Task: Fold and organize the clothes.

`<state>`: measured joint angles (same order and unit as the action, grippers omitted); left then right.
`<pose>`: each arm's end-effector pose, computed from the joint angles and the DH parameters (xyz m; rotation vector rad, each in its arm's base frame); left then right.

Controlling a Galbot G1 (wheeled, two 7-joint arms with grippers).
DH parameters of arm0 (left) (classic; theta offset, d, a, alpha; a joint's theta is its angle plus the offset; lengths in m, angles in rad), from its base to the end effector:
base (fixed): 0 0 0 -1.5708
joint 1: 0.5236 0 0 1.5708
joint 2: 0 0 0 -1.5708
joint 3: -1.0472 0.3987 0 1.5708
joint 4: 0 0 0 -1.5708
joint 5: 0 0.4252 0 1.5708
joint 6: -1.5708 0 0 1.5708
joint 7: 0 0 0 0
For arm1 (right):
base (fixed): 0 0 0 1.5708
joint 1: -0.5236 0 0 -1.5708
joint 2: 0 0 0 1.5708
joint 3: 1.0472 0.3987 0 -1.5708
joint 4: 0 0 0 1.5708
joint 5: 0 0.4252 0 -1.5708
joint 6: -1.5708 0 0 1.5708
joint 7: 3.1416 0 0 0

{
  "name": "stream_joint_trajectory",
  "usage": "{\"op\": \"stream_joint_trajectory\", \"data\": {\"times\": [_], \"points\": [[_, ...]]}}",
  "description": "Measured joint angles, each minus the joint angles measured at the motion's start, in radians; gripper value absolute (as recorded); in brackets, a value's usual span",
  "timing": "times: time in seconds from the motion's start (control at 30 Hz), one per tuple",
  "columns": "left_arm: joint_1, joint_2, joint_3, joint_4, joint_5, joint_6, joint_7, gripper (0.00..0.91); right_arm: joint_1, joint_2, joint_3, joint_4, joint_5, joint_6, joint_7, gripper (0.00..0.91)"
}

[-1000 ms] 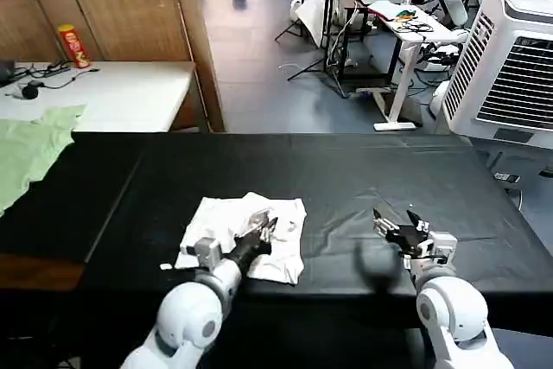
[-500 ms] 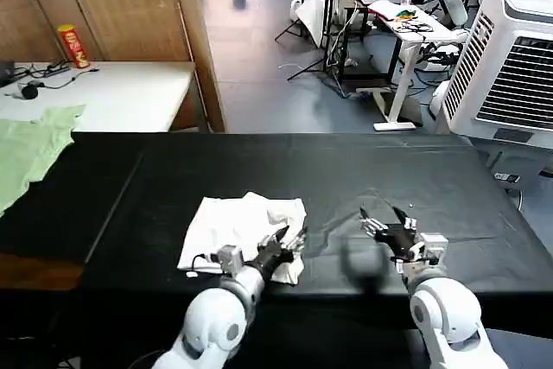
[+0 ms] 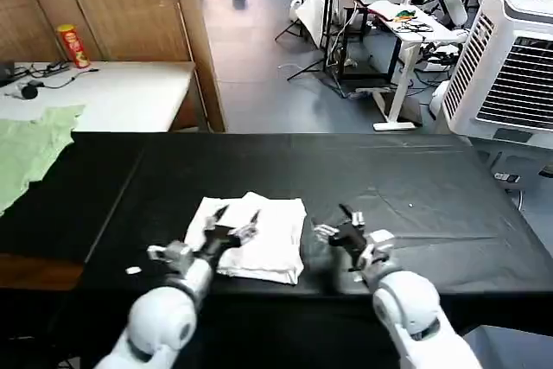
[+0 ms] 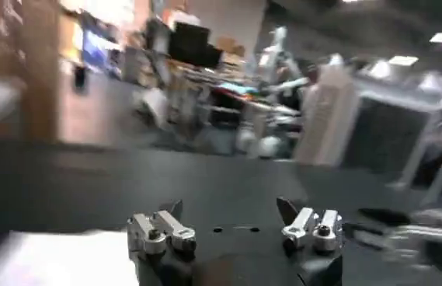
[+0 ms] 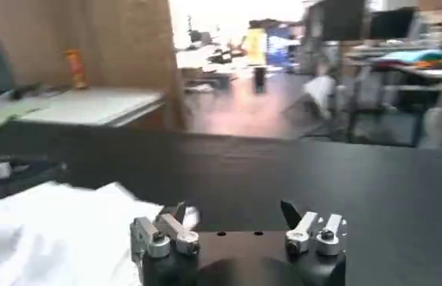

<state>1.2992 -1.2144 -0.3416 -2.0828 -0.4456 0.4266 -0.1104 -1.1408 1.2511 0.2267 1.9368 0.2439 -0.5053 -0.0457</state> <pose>0.3027 0.0035 -0.2864 -0.3779 -2.8411 0.1234 0.3527 0.0328 -0.3048 0.5874 -2.7523 0.1280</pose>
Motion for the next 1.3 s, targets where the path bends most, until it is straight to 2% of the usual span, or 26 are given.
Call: {"op": "stream_joint_trajectory", "data": {"times": [0.1,0.2,0.3,0.4,0.53,0.77,0.93,0.97,1.03,1.07,1.1,1.13,1.17,1.2,1.3], "points": [[0.024,0.008,-0.040,0.001,0.006,-0.005,0.001,0.878,0.026,0.021,-0.048,-0.044,-0.046,-0.004,0.003,0.878],[0.040,0.009,-0.067,0.007,0.011,-0.011,0.003,0.878,0.033,0.037,-0.071,-0.081,-0.097,-0.034,0.035,0.878],[0.045,0.002,-0.090,0.022,0.005,-0.016,0.005,0.878,0.029,0.053,-0.081,-0.107,-0.178,-0.064,0.049,0.878],[0.042,-0.004,-0.110,0.038,-0.021,-0.021,0.006,0.878,0.019,0.063,-0.081,-0.114,-0.190,-0.051,0.061,0.878],[0.032,-0.008,-0.138,0.065,-0.068,-0.027,0.008,0.878,-0.002,0.078,-0.055,-0.095,-0.130,-0.013,0.088,0.878],[0.021,-0.019,-0.203,0.140,-0.269,-0.019,0.010,0.878,-0.033,0.061,0.026,0.040,0.068,-0.010,0.126,0.878],[0.018,-0.025,-0.235,0.181,-0.412,-0.007,0.004,0.868,-0.056,0.039,0.073,0.119,0.129,0.001,0.125,0.878],[0.019,-0.025,-0.238,0.185,-0.429,-0.005,0.004,0.790,-0.061,0.037,0.080,0.133,0.133,0.001,0.125,0.878],[0.023,-0.026,-0.241,0.195,-0.462,0.001,0.005,0.722,-0.066,0.037,0.088,0.149,0.136,0.001,0.125,0.878],[0.025,-0.027,-0.241,0.198,-0.473,0.003,0.006,0.575,-0.067,0.038,0.089,0.154,0.137,0.001,0.125,0.878],[0.026,-0.027,-0.241,0.201,-0.490,0.006,0.006,0.517,-0.068,0.039,0.090,0.158,0.137,0.001,0.126,0.878],[0.026,-0.029,-0.242,0.204,-0.507,0.008,0.005,0.244,-0.069,0.040,0.090,0.161,0.137,0.001,0.126,0.878],[0.027,-0.031,-0.242,0.207,-0.522,0.011,0.002,0.146,-0.069,0.042,0.091,0.164,0.138,0.001,0.126,0.878],[0.026,-0.032,-0.244,0.211,-0.539,0.017,0.001,0.068,-0.069,0.042,0.091,0.167,0.139,0.001,0.126,0.878],[0.026,-0.032,-0.246,0.220,-0.583,0.028,0.003,0.000,-0.071,0.043,0.095,0.171,0.139,0.001,0.126,0.878]]}}
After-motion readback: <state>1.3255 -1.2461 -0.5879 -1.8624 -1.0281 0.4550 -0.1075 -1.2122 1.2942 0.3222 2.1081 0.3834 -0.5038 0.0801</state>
